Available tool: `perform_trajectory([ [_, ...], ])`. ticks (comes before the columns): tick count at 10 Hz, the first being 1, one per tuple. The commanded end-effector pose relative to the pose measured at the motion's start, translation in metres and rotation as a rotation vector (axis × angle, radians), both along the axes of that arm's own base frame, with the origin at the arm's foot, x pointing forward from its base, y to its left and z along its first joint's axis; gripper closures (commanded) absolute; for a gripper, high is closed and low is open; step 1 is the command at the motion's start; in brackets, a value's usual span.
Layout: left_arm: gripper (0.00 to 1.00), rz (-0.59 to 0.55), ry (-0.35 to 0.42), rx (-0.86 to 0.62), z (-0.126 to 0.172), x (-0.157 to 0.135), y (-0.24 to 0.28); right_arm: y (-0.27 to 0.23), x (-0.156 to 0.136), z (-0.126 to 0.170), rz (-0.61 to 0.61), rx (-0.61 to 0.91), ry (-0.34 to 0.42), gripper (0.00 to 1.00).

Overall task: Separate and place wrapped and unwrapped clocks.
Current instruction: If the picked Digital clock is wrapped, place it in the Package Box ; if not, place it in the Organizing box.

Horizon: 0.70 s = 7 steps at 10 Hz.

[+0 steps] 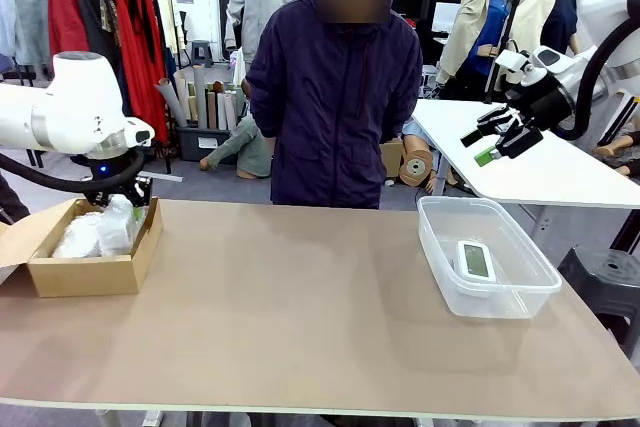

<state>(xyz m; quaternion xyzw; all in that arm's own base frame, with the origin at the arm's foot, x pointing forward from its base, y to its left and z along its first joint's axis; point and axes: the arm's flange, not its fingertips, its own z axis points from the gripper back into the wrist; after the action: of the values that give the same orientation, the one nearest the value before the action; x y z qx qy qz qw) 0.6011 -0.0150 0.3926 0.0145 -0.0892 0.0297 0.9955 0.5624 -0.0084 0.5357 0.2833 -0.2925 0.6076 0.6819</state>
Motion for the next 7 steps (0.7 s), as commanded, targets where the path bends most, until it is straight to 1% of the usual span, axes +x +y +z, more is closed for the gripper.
perform_trajectory([
  [1,1.0,-0.006,-0.003,0.005,-0.003,0.004,0.008,0.0,-0.003,-0.002,0.008,-0.02,-0.023,0.0],
  [7,1.0,-0.053,0.005,-0.032,-0.03,0.012,0.015,0.0,-0.003,-0.002,0.008,-0.02,-0.023,0.0],
])
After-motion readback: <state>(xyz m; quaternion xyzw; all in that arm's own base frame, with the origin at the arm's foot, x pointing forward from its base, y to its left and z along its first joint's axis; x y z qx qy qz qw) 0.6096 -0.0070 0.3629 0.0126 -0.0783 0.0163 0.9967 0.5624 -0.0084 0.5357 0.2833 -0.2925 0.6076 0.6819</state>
